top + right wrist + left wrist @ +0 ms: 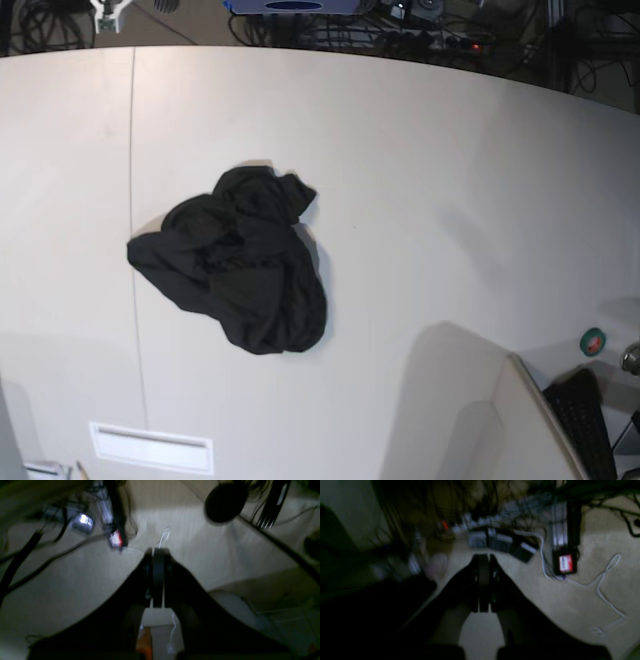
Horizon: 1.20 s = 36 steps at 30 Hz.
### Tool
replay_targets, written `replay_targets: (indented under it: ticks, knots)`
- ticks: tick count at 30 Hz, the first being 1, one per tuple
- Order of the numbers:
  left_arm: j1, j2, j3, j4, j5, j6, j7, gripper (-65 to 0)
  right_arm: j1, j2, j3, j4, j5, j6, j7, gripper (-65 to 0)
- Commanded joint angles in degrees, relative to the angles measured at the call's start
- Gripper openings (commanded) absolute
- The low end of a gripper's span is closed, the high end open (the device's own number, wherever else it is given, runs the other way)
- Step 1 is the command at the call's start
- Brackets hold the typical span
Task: Layout the t-shirt on the table in an organized manner, then fold the t-shirt properly
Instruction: 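Move both grippers from rest toward the crumpled black t-shirt, then grasp the black t-shirt edge with the right gripper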
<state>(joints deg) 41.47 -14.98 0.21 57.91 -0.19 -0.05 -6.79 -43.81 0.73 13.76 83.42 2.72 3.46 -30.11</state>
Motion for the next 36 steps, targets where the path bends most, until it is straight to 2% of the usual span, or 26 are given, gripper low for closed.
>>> replay_targets:
  ticks: [1,5,9,11,17,20,21,22,24,25,26,28,29,34,36]
  knots:
    - [2.5,-1.7,-0.3,3.1,-0.3,0.4,-0.3,-65.0,-1.5,0.7,0.4,4.6,-0.4,-0.3,-1.4,-65.0]
    - [8.1,-4.8,-1.4,16.7,-0.3,0.4,0.1,-65.0,-2.9,0.7,0.2,21.8,-0.4,-0.3,-9.8,-65.0]
    - [11.9,-4.5,-7.2,29.6,-0.4,0.4,0.4,-65.0,0.5,0.6,-0.2,32.1,-0.4,-0.3,-14.3,-65.0]
    - [11.5,-3.9,-9.4,33.7,-2.1,0.4,3.8,-65.0,5.0,0.5,-0.5,31.8,-0.3,-0.2,-14.8,-65.0]
    - [0.6,-3.6,-12.6,43.6,-15.3,0.4,20.9,-65.0,16.7,0.5,-7.5,31.3,-0.2,-0.2,-15.9,-65.0]
    - [-6.2,-3.3,-12.1,44.7,-18.6,0.4,25.6,-65.0,22.8,-2.5,-9.6,30.2,-0.2,-0.2,-16.0,-65.0]
    - [-8.4,-3.0,-12.1,44.7,-19.0,0.4,26.5,-65.0,25.0,-3.9,-9.1,29.2,-0.2,-0.2,-16.4,-63.2]
    - [-10.2,-2.3,-12.1,44.6,-19.4,0.4,27.4,-59.9,27.0,-5.1,-8.4,28.2,-0.2,-0.2,-17.1,-53.1]
    - [-13.9,-0.4,-12.1,44.5,-19.1,0.4,28.8,-44.3,31.7,-6.9,-6.8,25.5,-0.2,-0.2,-19.2,-31.4]
    - [-15.2,0.3,-12.0,44.4,-19.1,0.4,29.2,-37.4,33.7,-7.2,-6.3,23.7,-0.2,-0.2,-19.7,-23.6]
    - [-16.3,0.7,-12.0,44.4,-19.1,0.4,29.3,-32.1,35.1,-7.3,-6.2,22.2,-0.2,-0.2,-19.8,-19.7]
    - [-18.3,1.2,-10.5,44.3,-19.1,0.4,29.3,-23.2,37.9,-7.5,-6.2,19.0,-0.2,-0.2,-19.6,-18.3]
    - [-19.2,1.1,-9.0,44.0,-19.1,0.4,29.3,-21.7,39.1,-7.5,-6.2,17.4,-0.2,-0.2,-19.6,-18.3]
    - [-25.1,1.1,1.3,38.5,-19.1,0.4,29.2,-21.6,42.8,-7.7,-6.0,11.6,0.1,-0.6,-19.5,-18.3]
    - [-28.2,1.5,5.4,34.8,-19.1,0.4,29.2,-21.6,43.7,-8.2,-3.3,8.8,4.9,-0.7,-18.1,-18.3]
